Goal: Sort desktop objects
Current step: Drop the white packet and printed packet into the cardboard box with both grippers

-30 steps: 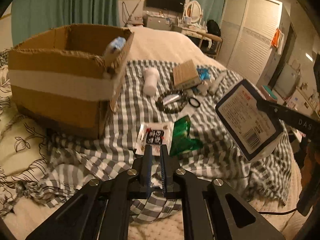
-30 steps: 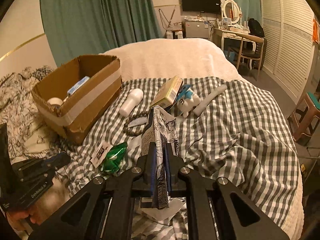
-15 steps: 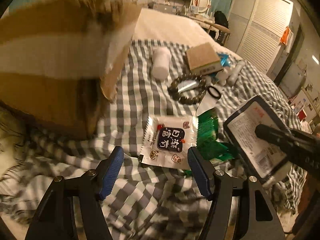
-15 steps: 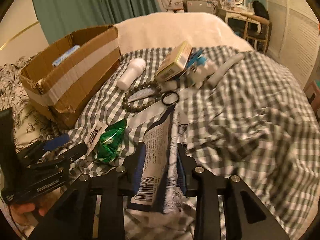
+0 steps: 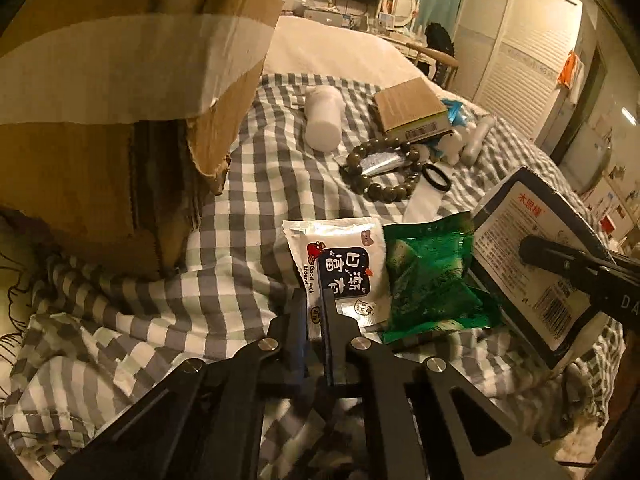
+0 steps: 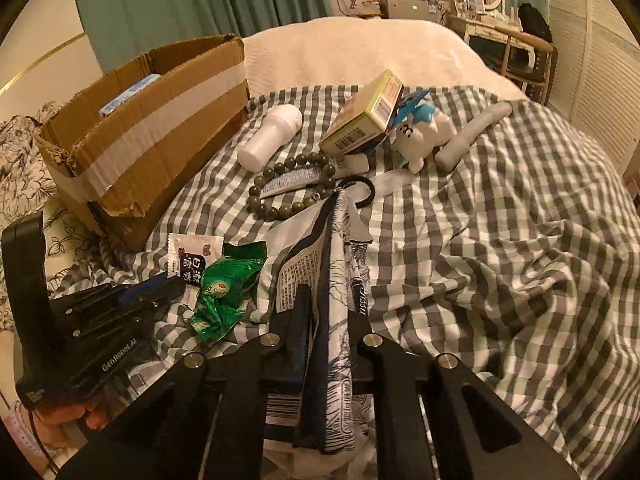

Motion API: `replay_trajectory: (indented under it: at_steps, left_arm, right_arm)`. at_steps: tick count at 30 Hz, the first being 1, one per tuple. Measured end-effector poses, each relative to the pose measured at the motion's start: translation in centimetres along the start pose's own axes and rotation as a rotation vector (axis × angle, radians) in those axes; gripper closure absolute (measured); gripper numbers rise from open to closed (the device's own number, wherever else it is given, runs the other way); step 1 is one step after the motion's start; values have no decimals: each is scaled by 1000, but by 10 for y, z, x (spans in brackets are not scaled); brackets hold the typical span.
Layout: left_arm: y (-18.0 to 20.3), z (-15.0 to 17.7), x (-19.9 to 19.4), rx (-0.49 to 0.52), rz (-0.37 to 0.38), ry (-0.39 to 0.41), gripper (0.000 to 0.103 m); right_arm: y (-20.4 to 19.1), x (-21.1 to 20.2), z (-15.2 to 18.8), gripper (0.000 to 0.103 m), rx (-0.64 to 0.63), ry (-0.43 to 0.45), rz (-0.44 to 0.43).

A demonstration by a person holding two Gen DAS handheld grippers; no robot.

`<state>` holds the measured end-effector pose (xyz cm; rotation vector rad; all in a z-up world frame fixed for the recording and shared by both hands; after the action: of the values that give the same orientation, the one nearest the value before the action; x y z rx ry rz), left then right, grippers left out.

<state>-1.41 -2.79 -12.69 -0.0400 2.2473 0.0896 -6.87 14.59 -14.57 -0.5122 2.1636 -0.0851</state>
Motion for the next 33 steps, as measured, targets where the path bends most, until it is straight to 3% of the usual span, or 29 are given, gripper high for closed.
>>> replay_trajectory:
  at_steps: [5,10,17,24,28,33]
  left_arm:
    - [7,0,-26,17,43,66,98]
    - [16,-5,-30,16,138,48,97]
    - [31,-17,-5,76,96,32,97]
    - [30,-24,-28,81,70,142,99]
    - [17,-53,-74,12,118,263,99]
    - [-3,-103,-140,-9,106,429,99]
  right_arm:
    - [-3,-14,0,95,6,18,15]
    - [-5,-23,1,95,19,32,25]
    - [-6,-16,5,95,-2,16,38]
    - [-15,-24,-8,95,-28,54,-6]
    - [-36,-51,-32,95,-75,131,-40]
    - [-76,-90,-74,95,-161,228,-80]
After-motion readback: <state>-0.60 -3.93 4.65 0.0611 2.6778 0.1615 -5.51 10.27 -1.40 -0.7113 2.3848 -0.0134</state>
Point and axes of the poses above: each gripper's, at about its wrist camera, not at the fingertips, and x roughly the way its jaws point, y to its right, z to its underside, the point moved 3 cm from there along x, roughly the way its jaws point, and after that the axes turned 7 degrees about -z, right-handed, at the moved point
